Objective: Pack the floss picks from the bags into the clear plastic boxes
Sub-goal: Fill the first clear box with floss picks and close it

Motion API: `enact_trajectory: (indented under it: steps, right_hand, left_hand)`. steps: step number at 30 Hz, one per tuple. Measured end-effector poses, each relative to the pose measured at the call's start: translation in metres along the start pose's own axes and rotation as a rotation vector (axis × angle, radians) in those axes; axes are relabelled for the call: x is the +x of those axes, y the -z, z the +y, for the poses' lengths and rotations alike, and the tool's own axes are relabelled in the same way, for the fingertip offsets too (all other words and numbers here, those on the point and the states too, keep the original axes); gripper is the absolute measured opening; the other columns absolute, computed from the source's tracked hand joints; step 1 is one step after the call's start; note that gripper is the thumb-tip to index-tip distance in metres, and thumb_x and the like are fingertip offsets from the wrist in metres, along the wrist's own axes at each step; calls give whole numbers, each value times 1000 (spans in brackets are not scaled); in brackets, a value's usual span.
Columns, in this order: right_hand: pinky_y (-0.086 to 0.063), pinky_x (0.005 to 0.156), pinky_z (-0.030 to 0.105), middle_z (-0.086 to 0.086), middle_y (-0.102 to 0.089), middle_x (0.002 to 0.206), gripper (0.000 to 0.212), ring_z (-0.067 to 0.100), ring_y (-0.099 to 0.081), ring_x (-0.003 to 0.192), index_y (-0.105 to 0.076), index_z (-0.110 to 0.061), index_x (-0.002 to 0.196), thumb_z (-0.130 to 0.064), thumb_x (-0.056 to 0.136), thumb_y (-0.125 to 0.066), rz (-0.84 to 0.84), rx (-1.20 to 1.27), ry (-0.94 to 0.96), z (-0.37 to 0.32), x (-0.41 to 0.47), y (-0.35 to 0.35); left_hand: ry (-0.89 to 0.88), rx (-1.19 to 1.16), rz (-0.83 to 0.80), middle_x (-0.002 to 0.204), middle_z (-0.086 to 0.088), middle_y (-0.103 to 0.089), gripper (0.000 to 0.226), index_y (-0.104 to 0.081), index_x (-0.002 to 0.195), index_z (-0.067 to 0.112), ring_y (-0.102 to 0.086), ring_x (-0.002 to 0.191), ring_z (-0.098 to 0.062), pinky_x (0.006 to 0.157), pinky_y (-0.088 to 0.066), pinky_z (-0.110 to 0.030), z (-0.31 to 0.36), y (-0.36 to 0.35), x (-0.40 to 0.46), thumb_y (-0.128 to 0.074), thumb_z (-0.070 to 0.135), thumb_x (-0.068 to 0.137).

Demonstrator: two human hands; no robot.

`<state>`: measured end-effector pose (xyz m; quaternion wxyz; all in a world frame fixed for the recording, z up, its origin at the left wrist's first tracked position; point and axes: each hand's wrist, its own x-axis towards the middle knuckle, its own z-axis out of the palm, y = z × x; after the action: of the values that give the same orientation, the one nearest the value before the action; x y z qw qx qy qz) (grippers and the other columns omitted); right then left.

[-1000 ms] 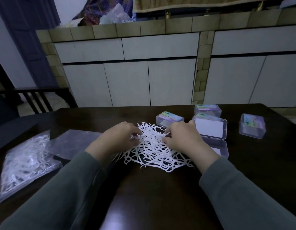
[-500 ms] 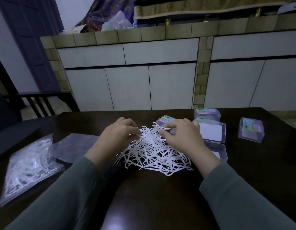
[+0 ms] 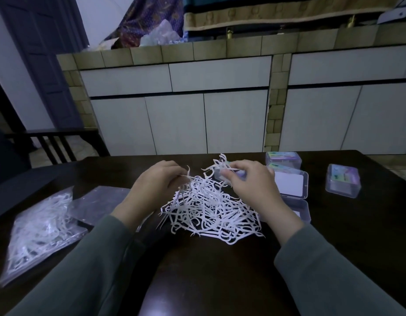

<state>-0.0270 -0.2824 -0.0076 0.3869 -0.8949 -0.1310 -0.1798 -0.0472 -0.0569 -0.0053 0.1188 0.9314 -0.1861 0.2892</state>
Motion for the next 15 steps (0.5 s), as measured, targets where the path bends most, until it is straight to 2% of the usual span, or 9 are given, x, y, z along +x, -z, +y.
enact_trajectory:
  steps: [2,4,6,10,12,15]
  right_hand:
    - [-24,102,35,-9,-64,120,31,12,-45,115,-69,-25,112,-46,93,-57,44,37,31,0,2,2]
    - [-30,105,44,-9,-67,114,29,10,-47,106,-71,-25,108,-46,91,-60,82,109,35,0,3,4]
    - [-38,99,51,-11,-69,105,28,12,-54,104,-73,-27,103,-48,87,-63,116,193,32,0,4,6]
    - [-46,92,54,-26,-62,86,32,18,-60,100,-74,-27,101,-53,83,-64,128,262,-7,1,4,13]
    - [-47,89,55,-27,-61,85,37,22,-59,100,-74,-31,100,-59,80,-60,103,259,-25,2,3,14]
    - [-48,87,55,-24,-64,89,41,25,-57,103,-73,-35,99,-64,76,-58,77,259,-43,4,1,13]
  left_hand:
    - [32,-124,45,90,2,-67,12,-73,96,12,-61,79,-15,67,-54,-37,2,-1,0,-66,20,89]
    - [74,-248,77,86,6,-65,10,-72,94,13,-62,74,-12,65,-54,-35,4,-1,0,-66,19,89]
    - [103,-323,127,84,7,-65,9,-72,93,13,-63,72,-12,64,-53,-32,7,0,0,-67,18,88]
    - [160,-371,206,81,7,-65,7,-72,92,12,-59,72,-5,64,-45,-15,12,-1,3,-67,15,87]
    - [175,-361,226,79,10,-62,8,-72,92,12,-54,69,0,62,-39,-9,16,-3,3,-67,16,88]
    - [195,-383,246,77,11,-61,7,-71,90,13,-53,67,2,59,-38,-8,23,-6,4,-66,17,89]
